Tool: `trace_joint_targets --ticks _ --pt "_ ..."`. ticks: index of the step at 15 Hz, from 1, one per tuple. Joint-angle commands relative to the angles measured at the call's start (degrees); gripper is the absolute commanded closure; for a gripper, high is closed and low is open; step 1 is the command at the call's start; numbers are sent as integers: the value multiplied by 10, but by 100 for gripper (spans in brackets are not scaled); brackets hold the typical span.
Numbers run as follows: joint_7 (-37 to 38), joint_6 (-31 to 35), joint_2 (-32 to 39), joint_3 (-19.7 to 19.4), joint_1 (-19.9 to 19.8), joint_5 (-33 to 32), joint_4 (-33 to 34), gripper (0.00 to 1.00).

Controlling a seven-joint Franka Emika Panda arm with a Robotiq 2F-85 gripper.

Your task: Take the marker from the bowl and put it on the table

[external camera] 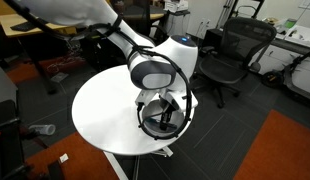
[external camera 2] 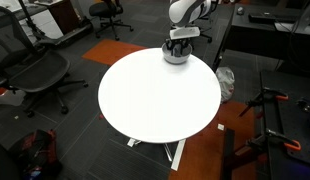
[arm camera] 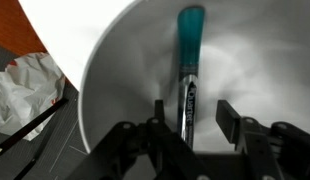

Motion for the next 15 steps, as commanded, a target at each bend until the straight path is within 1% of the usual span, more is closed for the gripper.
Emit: trace_joint_targets --ticks 1,4,5,7,12,15 --pt "-15 -18 9 -4 0 5 21 73" --pt "-17 -17 9 -3 -1 6 22 95" --pt "-17 -17 8 -3 -1 6 22 99" --pt "-21 -19 0 -3 0 4 14 95" --pt "-37 9 -53 -12 16 -9 -37 95" --pt "-35 18 -100 -24 35 -30 -71 95"
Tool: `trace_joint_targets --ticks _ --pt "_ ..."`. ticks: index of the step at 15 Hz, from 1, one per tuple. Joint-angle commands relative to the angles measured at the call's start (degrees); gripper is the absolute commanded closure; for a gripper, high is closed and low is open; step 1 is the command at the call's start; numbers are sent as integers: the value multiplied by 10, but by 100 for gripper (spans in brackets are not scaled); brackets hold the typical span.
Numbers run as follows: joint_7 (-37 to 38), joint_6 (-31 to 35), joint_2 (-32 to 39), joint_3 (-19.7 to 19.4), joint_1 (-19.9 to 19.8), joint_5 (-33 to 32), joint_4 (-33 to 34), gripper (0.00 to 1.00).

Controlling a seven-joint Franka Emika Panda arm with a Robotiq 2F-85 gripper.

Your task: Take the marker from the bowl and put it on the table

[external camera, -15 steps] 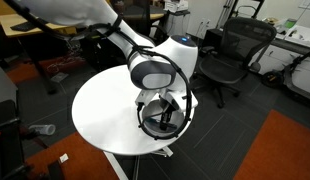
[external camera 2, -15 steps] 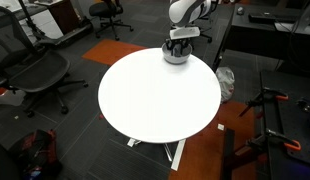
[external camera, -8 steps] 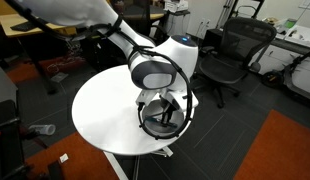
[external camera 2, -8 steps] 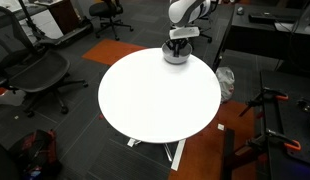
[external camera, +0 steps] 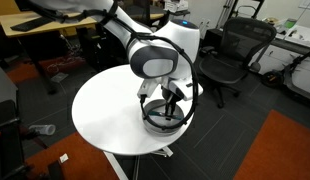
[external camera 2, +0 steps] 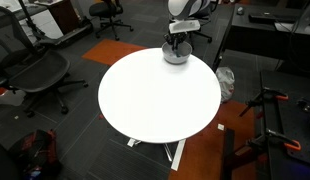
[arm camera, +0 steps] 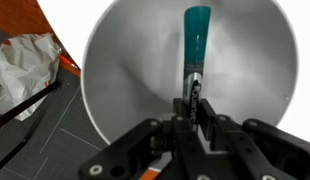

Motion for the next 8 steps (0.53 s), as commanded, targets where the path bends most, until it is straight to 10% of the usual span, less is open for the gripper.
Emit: trace_joint_targets --ticks 1,8 --pt "-10 17 -82 -21 31 -26 -76 95" --pt "-17 47 -195 -24 86 -112 -172 95"
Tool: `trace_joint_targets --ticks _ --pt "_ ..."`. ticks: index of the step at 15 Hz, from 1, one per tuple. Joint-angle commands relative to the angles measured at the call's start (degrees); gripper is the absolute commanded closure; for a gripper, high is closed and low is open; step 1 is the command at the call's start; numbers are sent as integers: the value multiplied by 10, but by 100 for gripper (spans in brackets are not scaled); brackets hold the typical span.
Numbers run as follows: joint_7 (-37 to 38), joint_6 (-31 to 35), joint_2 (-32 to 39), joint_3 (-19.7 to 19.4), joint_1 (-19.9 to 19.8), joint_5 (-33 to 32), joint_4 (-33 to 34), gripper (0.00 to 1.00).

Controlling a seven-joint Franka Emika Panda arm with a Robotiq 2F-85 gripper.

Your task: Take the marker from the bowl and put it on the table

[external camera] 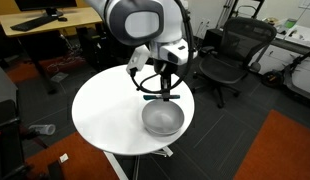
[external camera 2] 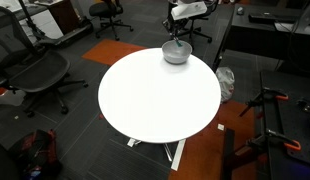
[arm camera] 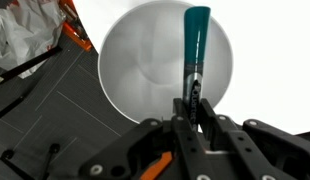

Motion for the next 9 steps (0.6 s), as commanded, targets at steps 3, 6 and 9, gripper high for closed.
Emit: trace_joint_targets --ticks 3,6,9 --pt "-25 25 -93 8 46 -60 -92 95" --pt "-52 20 -111 24 60 -81 -105 95" --pt "-96 19 -110 46 61 -89 -106 95"
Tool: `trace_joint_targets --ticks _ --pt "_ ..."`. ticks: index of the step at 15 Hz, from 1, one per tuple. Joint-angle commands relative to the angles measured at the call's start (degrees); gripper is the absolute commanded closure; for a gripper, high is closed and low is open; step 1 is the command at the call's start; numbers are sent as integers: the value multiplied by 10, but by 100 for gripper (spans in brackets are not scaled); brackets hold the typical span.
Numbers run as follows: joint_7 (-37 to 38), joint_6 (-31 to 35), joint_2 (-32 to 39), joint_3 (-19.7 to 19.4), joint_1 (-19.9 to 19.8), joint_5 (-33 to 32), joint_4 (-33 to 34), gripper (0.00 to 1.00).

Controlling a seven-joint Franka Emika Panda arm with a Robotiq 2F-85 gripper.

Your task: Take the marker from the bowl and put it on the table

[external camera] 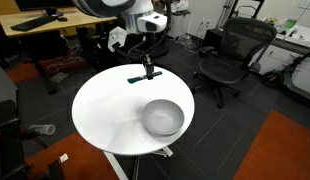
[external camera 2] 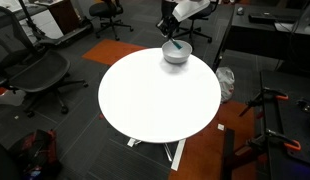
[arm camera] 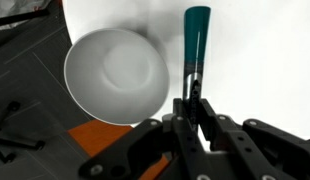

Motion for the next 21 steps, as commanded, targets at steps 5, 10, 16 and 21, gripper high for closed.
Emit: trace_joint_targets --ticks 5,10,16,21 --pt "-112 9 7 49 -13 12 -14 95" --pt "-154 6 51 70 -23 33 1 95" --pt "-138 16 113 66 -15 25 30 95" --pt "-142 58 156 68 -17 30 54 95"
